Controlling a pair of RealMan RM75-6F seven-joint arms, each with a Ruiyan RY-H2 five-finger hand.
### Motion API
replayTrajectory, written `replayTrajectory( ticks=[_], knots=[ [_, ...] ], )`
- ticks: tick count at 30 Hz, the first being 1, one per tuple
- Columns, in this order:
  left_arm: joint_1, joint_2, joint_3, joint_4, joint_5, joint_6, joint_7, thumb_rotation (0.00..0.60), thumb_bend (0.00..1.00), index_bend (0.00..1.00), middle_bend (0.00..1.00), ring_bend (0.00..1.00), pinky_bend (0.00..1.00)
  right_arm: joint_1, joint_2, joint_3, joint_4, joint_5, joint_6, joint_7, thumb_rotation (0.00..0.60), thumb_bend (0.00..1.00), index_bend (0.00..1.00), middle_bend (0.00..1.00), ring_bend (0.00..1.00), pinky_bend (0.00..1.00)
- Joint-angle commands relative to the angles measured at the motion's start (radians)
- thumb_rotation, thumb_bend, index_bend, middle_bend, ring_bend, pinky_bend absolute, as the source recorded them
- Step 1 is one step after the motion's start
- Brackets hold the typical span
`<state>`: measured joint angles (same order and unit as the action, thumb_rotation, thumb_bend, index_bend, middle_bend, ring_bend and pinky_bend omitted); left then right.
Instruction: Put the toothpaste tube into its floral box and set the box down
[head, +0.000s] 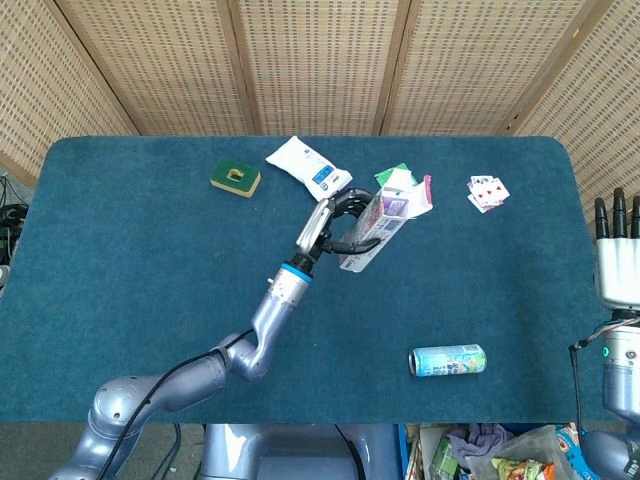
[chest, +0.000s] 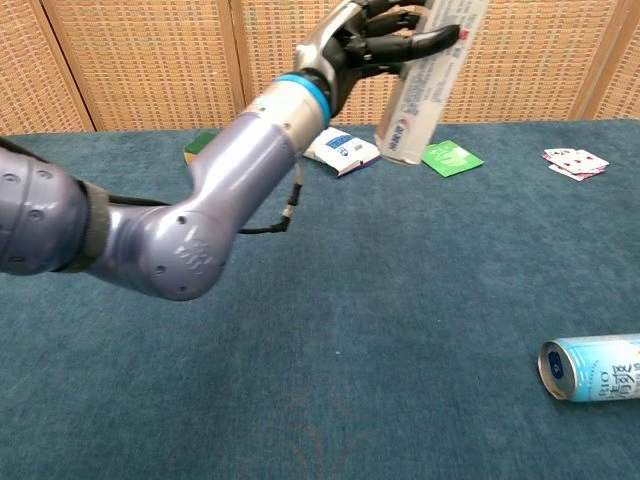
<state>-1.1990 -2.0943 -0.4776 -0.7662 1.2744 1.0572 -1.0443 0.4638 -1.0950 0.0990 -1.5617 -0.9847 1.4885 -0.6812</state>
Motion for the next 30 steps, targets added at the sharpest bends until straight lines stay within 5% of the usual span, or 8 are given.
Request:
replayTrajectory(
  ticks=[1, 14, 21, 30],
  knots=[
    [0.051, 0.053, 0.058, -0.037, 0.045, 0.027, 0.011, 0.6, 0.35, 0.53, 0.48, 0.43, 0.45, -0.031, -0.021, 0.002, 0.04, -0.011, -0.02, 0.065, 0.6, 0.0, 0.0, 0.0, 0.0, 0.0],
    [0.194, 0.262, 0.322, -0.023, 0.226, 0.014, 0.173, 0.6, 0.35, 0.53, 0.48, 0.43, 0.45, -0.087, -0.04, 0.014, 0.028, -0.086, -0.011, 0.128, 0.6, 0.0, 0.0, 0.0, 0.0, 0.0],
    [0.238, 0.276, 0.38, 0.0, 0.239, -0.02, 0.191, 0.6, 0.35, 0.53, 0.48, 0.43, 0.45, -0.101, -0.06, 0.024, 0.049, -0.093, -0.034, 0.147, 0.6, 0.0, 0.0, 0.0, 0.0, 0.0],
    [0.207, 0.299, 0.438, -0.006, 0.24, -0.217, 0.327, 0.6, 0.35, 0.53, 0.47, 0.41, 0.44, -0.116, -0.066, 0.041, 0.069, -0.095, -0.058, 0.172, 0.6, 0.0, 0.0, 0.0, 0.0, 0.0]
  ],
)
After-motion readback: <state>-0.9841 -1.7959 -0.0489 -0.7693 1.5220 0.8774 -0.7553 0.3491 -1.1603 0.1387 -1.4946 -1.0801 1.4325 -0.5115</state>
